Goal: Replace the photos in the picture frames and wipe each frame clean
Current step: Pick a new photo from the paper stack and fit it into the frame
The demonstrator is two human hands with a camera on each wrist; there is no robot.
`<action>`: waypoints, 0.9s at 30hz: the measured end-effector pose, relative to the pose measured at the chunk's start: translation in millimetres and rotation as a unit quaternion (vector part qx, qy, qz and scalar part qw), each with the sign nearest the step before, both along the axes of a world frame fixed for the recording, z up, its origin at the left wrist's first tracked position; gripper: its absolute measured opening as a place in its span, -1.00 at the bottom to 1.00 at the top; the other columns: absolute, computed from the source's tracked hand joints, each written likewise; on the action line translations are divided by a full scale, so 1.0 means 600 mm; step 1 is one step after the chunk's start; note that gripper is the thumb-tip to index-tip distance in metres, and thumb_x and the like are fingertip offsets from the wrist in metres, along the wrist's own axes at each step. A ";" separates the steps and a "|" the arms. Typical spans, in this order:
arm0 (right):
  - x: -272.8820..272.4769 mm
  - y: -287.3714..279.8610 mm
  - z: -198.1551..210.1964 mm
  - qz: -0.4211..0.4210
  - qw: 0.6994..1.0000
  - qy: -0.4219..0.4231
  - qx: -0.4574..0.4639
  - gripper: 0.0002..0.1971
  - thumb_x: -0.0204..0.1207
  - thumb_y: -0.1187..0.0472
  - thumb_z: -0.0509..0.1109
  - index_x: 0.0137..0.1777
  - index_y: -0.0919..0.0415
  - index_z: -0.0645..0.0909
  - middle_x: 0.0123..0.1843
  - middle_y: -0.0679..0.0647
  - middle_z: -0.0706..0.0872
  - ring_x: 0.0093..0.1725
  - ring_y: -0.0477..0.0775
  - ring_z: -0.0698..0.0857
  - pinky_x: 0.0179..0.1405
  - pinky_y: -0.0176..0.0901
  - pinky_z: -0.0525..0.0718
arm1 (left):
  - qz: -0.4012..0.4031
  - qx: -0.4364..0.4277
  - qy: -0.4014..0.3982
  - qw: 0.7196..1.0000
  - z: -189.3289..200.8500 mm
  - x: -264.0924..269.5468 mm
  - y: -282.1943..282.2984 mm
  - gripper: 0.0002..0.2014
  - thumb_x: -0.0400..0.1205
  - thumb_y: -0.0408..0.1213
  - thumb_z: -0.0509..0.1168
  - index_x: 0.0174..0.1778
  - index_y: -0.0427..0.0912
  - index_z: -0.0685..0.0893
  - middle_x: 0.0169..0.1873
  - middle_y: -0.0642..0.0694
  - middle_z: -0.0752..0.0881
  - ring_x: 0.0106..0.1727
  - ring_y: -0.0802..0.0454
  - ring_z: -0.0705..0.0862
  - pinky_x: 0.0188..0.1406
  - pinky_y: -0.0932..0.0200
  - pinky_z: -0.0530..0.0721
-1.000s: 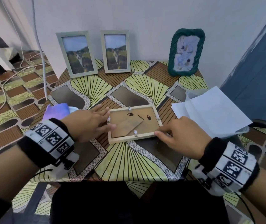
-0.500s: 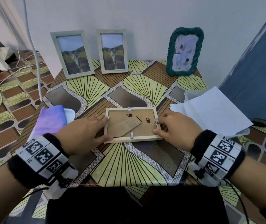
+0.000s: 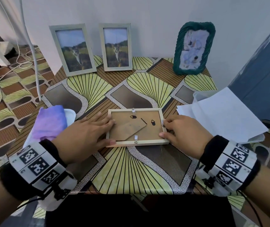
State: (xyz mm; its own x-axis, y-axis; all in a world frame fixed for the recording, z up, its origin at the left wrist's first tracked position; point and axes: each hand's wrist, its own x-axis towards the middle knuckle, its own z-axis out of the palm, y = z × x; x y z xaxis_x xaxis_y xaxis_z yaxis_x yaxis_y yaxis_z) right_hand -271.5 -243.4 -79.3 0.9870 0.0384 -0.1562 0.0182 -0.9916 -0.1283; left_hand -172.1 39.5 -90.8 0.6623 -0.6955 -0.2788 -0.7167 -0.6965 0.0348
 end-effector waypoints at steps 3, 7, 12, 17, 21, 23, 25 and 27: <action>0.000 0.003 0.001 0.001 1.000 0.010 -0.007 -0.63 0.68 -0.11 0.20 0.14 0.18 0.65 0.18 0.04 0.66 0.19 0.08 0.59 0.14 -0.02 0.56 | -0.010 0.015 -0.007 1.000 -0.001 -0.001 0.000 -0.12 0.49 0.47 -0.39 0.72 0.13 -0.09 0.68 0.14 -0.20 0.72 0.08 -0.22 0.69 -0.06 0.08; 0.002 0.006 0.000 0.002 1.000 0.020 -0.020 -0.58 0.71 -0.10 0.16 0.32 0.19 0.60 0.25 0.05 0.64 0.26 0.08 0.56 0.17 -0.09 0.54 | -0.012 0.021 -0.005 1.000 0.002 0.000 0.000 -0.03 0.37 0.50 -0.51 0.71 0.15 -0.12 0.62 0.18 -0.24 0.72 0.07 -0.21 0.70 -0.04 0.07; -0.002 0.012 -0.007 0.006 0.999 0.004 -0.037 -0.61 0.75 -0.03 0.12 0.38 0.18 0.55 0.30 0.05 0.59 0.28 0.11 0.54 0.10 -0.16 0.45 | -0.015 0.039 -0.012 0.999 0.001 0.001 -0.006 -0.12 0.52 0.49 -0.37 0.73 0.09 -0.09 0.71 0.08 -0.13 0.73 0.01 -0.16 0.69 -0.05 0.10; -0.005 0.017 -0.017 0.039 0.997 -0.002 -0.071 -0.63 0.78 0.10 0.12 0.50 0.17 0.48 0.40 0.07 0.50 0.32 0.13 0.51 0.21 -0.17 0.44 | -0.013 0.060 -0.024 0.998 0.000 0.001 -0.012 -0.25 0.66 0.31 -0.13 0.73 0.04 -0.09 0.72 0.03 -0.12 0.73 0.02 -0.13 0.67 -0.05 0.16; -0.004 0.023 -0.018 0.049 0.994 0.001 -0.093 -0.59 0.77 0.12 0.12 0.57 0.22 0.36 0.36 0.08 0.56 0.28 0.13 0.53 0.17 -0.16 0.44 | -0.009 0.059 -0.020 0.998 0.003 0.000 -0.015 -0.26 0.67 0.31 -0.10 0.73 0.06 -0.06 0.73 0.04 -0.08 0.73 -0.01 -0.09 0.65 -0.08 0.21; -0.003 0.022 -0.014 0.050 0.994 0.004 -0.094 -0.56 0.78 0.11 0.10 0.60 0.21 0.30 0.35 0.09 0.58 0.28 0.14 0.54 0.18 -0.14 0.46 | -0.010 0.064 -0.021 0.998 0.005 -0.001 -0.016 -0.26 0.67 0.30 -0.10 0.73 0.06 -0.06 0.73 0.03 -0.08 0.74 -0.03 -0.08 0.64 -0.10 0.22; -0.003 0.021 -0.012 0.059 0.993 0.008 -0.106 -0.57 0.78 0.12 0.10 0.60 0.20 0.30 0.36 0.09 0.59 0.29 0.15 0.55 0.21 -0.13 0.46 | -0.010 0.070 -0.022 0.997 0.006 -0.002 -0.016 -0.27 0.67 0.30 -0.10 0.73 0.08 -0.05 0.73 0.04 -0.08 0.74 -0.05 -0.07 0.64 -0.10 0.23; 0.000 0.019 -0.013 0.066 0.991 0.016 -0.119 -0.57 0.76 0.14 0.14 0.60 0.20 0.31 0.37 0.10 0.58 0.30 0.17 0.54 0.24 -0.12 0.46 | -0.008 0.075 -0.019 0.997 0.008 -0.002 -0.016 -0.28 0.68 0.30 -0.09 0.73 0.08 -0.04 0.73 0.04 -0.09 0.74 -0.06 -0.07 0.63 -0.11 0.23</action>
